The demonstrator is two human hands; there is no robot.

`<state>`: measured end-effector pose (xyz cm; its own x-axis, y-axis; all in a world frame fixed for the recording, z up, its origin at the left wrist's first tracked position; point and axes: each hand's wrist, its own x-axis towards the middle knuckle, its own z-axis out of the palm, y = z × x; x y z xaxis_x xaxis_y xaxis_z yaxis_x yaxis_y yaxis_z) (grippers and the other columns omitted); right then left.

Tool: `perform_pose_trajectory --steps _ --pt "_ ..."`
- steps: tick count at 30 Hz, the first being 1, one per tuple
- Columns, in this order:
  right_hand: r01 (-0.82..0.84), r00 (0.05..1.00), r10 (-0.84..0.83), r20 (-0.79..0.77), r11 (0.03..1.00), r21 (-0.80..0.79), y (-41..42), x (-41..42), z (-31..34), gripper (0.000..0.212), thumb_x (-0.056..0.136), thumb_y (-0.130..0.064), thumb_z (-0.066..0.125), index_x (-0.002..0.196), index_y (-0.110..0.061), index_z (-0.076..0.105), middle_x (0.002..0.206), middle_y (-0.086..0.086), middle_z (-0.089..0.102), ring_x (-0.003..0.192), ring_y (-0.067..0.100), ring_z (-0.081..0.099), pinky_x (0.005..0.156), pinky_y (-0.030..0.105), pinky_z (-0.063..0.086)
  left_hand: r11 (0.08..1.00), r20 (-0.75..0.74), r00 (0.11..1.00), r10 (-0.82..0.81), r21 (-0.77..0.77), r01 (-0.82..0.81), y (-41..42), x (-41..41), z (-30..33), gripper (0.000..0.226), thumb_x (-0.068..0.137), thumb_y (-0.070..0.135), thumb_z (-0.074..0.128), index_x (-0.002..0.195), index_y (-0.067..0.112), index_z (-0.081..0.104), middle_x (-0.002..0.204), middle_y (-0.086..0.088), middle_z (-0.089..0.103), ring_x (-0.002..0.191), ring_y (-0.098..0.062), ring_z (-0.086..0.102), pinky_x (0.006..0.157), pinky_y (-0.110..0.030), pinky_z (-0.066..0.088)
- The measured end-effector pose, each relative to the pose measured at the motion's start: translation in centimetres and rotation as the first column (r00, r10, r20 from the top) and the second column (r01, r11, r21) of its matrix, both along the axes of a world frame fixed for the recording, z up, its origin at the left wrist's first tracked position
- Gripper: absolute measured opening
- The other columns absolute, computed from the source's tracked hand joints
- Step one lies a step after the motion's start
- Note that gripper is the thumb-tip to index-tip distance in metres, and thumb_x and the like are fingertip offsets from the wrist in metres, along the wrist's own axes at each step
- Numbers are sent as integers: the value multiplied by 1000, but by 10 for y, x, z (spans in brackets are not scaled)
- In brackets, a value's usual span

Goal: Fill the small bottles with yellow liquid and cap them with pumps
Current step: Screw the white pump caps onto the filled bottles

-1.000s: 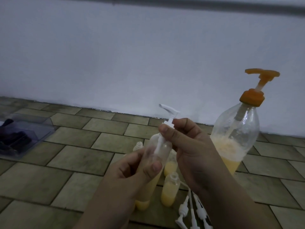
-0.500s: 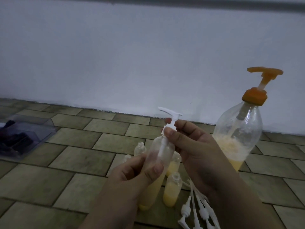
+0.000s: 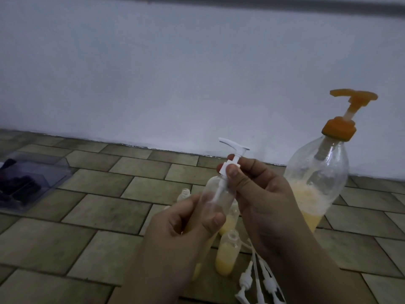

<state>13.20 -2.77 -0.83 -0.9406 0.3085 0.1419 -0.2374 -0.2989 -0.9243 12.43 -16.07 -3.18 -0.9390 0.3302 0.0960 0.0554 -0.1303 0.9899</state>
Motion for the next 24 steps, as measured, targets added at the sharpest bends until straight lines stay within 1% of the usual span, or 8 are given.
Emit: perform_pose_trajectory --steps 3,7,10,13,15,18,21,24 --pt "24 1000 -22 -15 991 129 0 4 7 28 62 -27 65 86 -16 70 85 2 73 80 12 69 68 20 53 999 -46 998 45 -25 -46 3 1 4 44 46 48 66 90 45 71 85 14 74 80 -1 68 68 -24 48" --pt "19 996 11 -89 943 333 14 20 32 44 56 -44 62 99 -32 67 101 -13 71 92 1 65 67 11 51 993 -126 987 98 72 -89 -9 -11 20 34 53 46 68 86 39 71 87 10 73 73 -5 68 56 -22 50" --pt "156 979 -92 -183 914 374 34 36 34 47 57 -51 63 102 -36 68 109 -17 68 102 2 63 80 25 52 966 -147 970 196 201 -164 -33 -31 27 38 54 46 79 89 36 71 93 8 72 78 -7 67 65 -28 46" --pt "262 962 -203 -183 877 403 53 50 14 59 49 -67 73 101 -38 70 112 -12 68 105 7 63 90 42 50 940 -177 937 302 222 -261 -50 -44 17 53 52 50 78 99 29 67 93 11 71 81 -1 64 70 -29 53" --pt "295 955 -262 -136 879 376 64 58 -5 69 40 -69 79 100 -35 71 109 -7 70 101 10 65 88 39 55 921 -153 918 366 201 -334 -57 -49 1 49 58 46 71 103 27 63 90 13 70 82 1 63 70 -23 53" --pt "332 942 -330 -68 877 346 75 68 -33 77 32 -67 83 98 -30 73 105 -1 72 95 12 67 83 24 54 909 -89 905 416 85 -409 -66 -51 -31 36 65 38 65 100 30 62 92 10 68 79 2 62 71 -27 50" --pt "357 927 -376 -10 872 335 82 76 -55 81 28 -66 85 97 -26 74 99 3 74 93 13 68 77 17 53 903 -48 901 430 13 -430 -74 -51 -62 31 71 28 67 101 27 60 92 7 66 71 5 60 59 -10 48" --pt "353 921 -388 37 871 340 87 82 -67 81 25 -67 85 94 -25 75 93 4 75 89 13 69 76 15 53 904 -26 907 420 -72 -421 -77 -48 -85 34 80 10 66 113 13 57 96 0 65 78 -8 59 53 -5 46"
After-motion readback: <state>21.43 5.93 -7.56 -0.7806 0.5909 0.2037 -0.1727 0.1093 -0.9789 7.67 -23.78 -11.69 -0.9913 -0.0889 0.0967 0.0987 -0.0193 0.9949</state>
